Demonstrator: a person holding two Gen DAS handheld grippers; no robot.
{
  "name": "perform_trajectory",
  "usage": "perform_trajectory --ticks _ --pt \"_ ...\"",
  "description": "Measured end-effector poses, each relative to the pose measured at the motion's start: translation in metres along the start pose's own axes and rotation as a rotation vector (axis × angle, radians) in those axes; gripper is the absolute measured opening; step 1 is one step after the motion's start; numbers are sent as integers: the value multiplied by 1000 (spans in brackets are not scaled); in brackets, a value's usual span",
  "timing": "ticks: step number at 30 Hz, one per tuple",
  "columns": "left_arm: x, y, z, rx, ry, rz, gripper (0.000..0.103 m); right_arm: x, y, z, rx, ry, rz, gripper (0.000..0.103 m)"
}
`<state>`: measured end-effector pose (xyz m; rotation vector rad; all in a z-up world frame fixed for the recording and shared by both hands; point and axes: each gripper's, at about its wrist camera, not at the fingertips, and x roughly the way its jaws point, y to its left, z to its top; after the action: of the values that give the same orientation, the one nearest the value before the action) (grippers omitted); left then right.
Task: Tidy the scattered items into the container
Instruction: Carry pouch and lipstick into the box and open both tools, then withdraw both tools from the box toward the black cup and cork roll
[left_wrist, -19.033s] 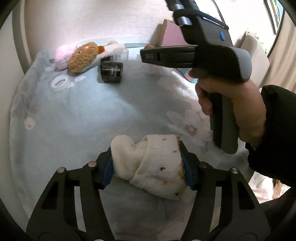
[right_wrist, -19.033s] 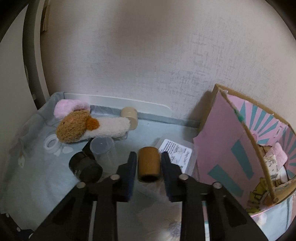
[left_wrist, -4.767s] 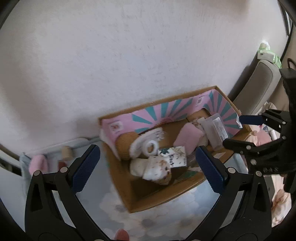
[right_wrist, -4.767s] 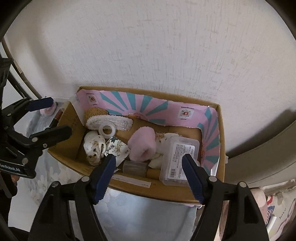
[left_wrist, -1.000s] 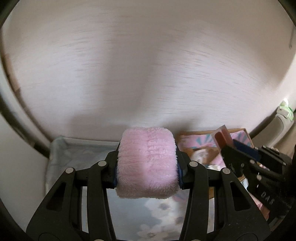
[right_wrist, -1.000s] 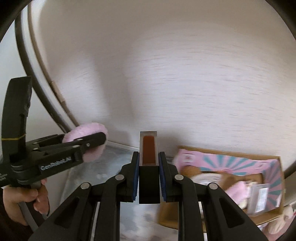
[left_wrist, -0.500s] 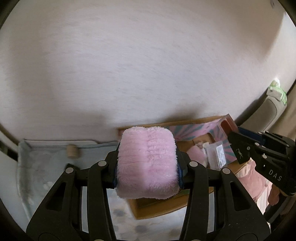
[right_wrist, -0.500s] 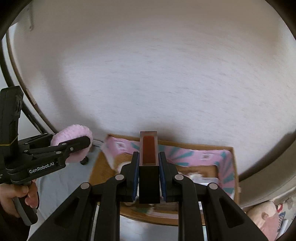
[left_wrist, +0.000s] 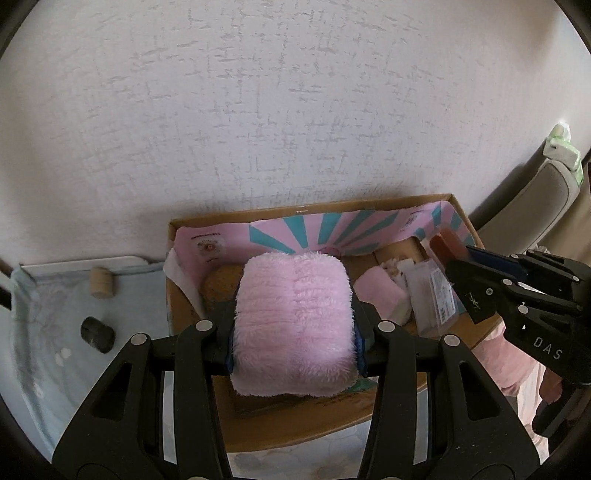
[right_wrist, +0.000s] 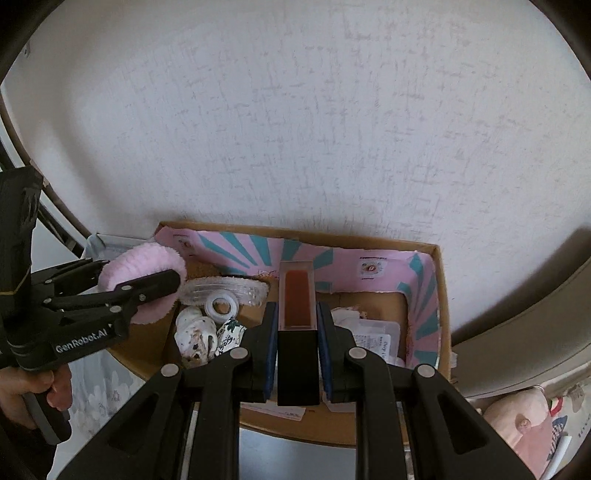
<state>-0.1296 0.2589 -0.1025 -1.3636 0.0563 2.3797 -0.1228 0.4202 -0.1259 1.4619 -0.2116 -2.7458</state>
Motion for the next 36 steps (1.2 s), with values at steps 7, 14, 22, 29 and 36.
perform_trajectory --ticks 7,14,22,29,36 --pt "5 18 -17 -12 14 -9 64 12 8 2 -39 26 6 18" --pt "-10 29 -21 -6 -10 23 102 5 5 3 6 32 -9 68" --pt "-36 38 -25 20 -50 23 102 -16 8 3 34 18 -55 68" --pt "-64 52 -27 43 -89 1 102 -34 36 2 -12 -27 -82 68" --pt "-91 76 -32 57 -125 3 102 -53 70 6 -47 -71 -75 68"
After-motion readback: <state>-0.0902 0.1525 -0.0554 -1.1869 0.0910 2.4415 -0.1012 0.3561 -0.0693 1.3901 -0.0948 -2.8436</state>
